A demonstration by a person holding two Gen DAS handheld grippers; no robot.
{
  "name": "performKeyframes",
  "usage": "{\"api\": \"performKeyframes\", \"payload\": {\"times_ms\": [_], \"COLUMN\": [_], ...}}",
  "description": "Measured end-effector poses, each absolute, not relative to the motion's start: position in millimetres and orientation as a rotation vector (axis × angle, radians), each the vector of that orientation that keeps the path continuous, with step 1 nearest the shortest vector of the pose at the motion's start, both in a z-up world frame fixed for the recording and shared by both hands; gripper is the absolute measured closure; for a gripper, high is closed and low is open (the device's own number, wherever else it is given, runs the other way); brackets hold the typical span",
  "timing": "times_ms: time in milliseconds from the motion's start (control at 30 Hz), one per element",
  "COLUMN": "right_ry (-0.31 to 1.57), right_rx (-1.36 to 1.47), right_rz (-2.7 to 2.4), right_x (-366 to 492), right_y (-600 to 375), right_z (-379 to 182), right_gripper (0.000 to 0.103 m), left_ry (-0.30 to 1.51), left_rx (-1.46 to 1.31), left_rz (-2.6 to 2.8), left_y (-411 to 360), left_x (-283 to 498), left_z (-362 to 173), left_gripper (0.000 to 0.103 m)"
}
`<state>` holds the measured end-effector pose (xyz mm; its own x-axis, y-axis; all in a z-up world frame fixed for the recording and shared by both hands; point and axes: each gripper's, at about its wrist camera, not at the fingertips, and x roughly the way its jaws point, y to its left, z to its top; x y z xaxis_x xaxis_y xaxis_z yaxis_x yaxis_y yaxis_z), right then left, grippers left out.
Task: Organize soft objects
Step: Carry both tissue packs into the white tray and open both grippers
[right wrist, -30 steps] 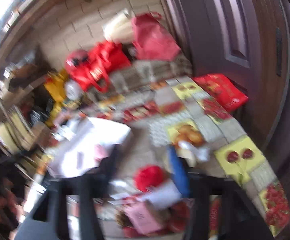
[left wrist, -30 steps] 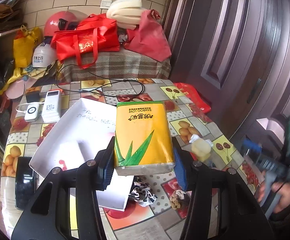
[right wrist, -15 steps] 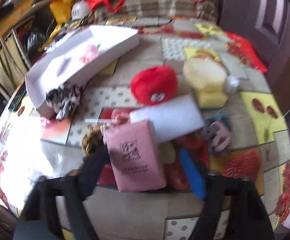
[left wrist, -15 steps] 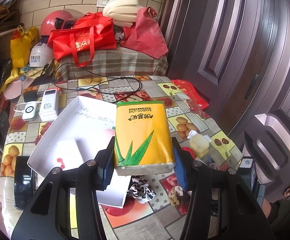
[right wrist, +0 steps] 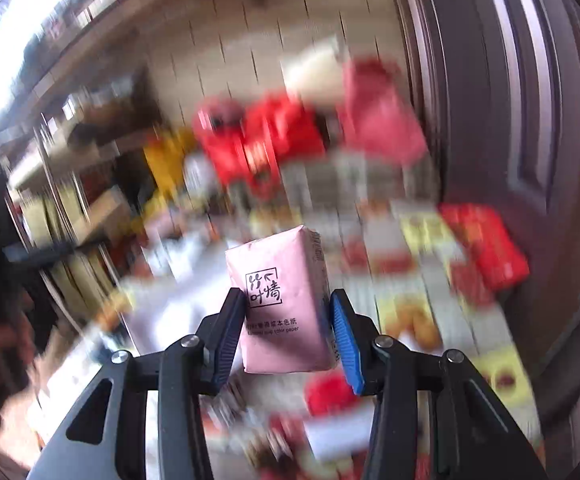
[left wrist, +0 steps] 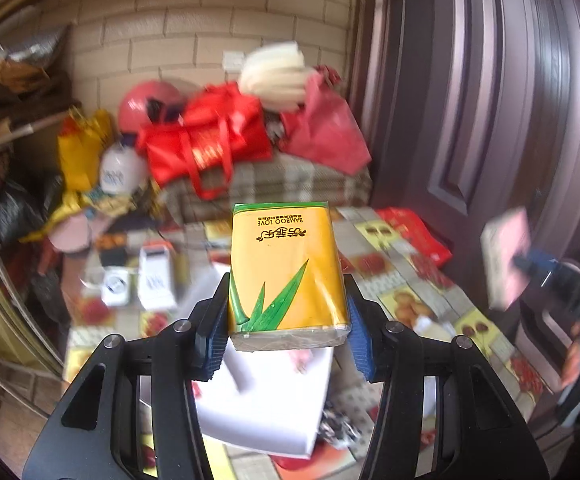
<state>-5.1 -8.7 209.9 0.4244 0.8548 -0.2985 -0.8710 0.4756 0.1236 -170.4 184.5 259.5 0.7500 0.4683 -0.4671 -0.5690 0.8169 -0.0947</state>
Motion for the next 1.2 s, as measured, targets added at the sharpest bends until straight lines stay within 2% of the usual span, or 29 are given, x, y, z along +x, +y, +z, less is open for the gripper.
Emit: {"api": "performKeyframes", "payload": {"times_ms": [133, 267, 900, 1200], "right_ry": [0.207, 0.182, 0.438, 0.594], "right_rx": [0.085, 0.155, 0.102, 0.045], "right_rz": [1.152, 1.21, 1.281, 1.28], "right_x": [-17.8, -27.4, -26.4, -20.0], "right_y": [-3.7, 12.8, 82.0, 115.1], "right_z": [270.8, 288.5, 239.4, 194.4], "right_gripper": [0.059, 0.059, 0.059, 0.059], "left_ry": [0.407, 0.418, 0.476, 0.564], "left_rx": [-0.263, -0.298, -0.381, -0.467], "left_rz": [0.615, 0.623, 0.63, 0.636], "left_y": [197.0, 206.6, 237.6, 267.0], "left_x": [-190.8, -198.0, -193.2, -182.2], "left_z": [270.7, 264.1, 231.0, 187.4], "left_gripper": [0.052, 0.052, 0.052, 0.052]}}
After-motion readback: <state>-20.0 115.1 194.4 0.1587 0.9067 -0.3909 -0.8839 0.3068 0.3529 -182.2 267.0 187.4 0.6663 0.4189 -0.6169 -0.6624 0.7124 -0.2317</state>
